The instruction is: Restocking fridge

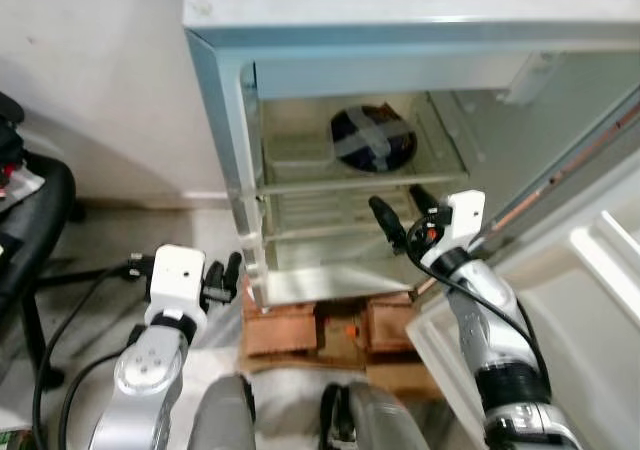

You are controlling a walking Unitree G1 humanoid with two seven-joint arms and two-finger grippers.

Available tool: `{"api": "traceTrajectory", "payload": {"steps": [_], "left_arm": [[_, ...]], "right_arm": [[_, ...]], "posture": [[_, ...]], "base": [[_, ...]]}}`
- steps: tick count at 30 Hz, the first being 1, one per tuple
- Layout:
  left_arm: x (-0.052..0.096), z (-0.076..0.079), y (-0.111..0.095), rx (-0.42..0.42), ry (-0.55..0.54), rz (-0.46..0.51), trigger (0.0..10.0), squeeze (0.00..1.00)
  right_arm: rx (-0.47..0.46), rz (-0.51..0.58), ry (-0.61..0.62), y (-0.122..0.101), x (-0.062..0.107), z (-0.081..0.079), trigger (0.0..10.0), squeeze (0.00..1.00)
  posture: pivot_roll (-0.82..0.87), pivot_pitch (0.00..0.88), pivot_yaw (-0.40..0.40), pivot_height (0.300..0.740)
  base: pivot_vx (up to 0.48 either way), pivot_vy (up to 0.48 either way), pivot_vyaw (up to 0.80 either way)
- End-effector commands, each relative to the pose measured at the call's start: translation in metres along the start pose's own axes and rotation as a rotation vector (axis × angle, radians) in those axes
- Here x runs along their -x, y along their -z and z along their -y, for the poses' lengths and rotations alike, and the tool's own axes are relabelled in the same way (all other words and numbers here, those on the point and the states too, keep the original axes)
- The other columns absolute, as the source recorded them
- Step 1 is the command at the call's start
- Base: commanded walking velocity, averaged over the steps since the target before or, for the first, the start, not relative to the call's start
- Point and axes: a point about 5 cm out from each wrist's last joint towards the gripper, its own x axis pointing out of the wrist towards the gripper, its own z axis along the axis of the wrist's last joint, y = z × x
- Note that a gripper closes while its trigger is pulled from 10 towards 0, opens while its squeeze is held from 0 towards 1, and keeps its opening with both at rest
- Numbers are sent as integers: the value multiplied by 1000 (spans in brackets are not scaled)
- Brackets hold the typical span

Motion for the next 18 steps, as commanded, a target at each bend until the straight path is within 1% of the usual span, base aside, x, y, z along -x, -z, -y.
{"api": "traceTrajectory", "payload": {"steps": [1, 3, 6, 10, 13, 18], "left_arm": [[-1, 0, 1, -7, 6, 3, 10000, 0], [-2, 0, 1, -5, 10, 10, 10000, 0], [-2, 0, 2, -6, 12, 11, 10000, 0], [-3, 0, 4, -7, 16, 10, 10000, 0], [-5, 0, 5, -9, 19, 12, 10000, 0], [-8, 3, 5, -12, 37, 15, 10000, 0]], "right_arm": [[32, -14, 5, -1, 6, -4, 10000, 0], [37, -23, 50, 0, 18, -6, 10000, 0], [36, -36, 88, 4, 28, -8, 10000, 0], [54, -60, 138, 10, 44, -17, 10000, 0], [59, -61, 160, 10, 48, -22, 10000, 0], [71, -63, 175, 9, 49, -24, 10000, 0]], "posture": [[93, 103, -48, 740], [87, 99, -46, 740], [82, 95, -42, 740], [71, 82, -37, 740], [68, 81, -34, 740], [55, 78, -26, 740]], "base": [[0, 0, 0], [0, 0, 0], [0, 0, 0], [0, 0, 0], [0, 0, 0], [-296, 0, 0]]}}
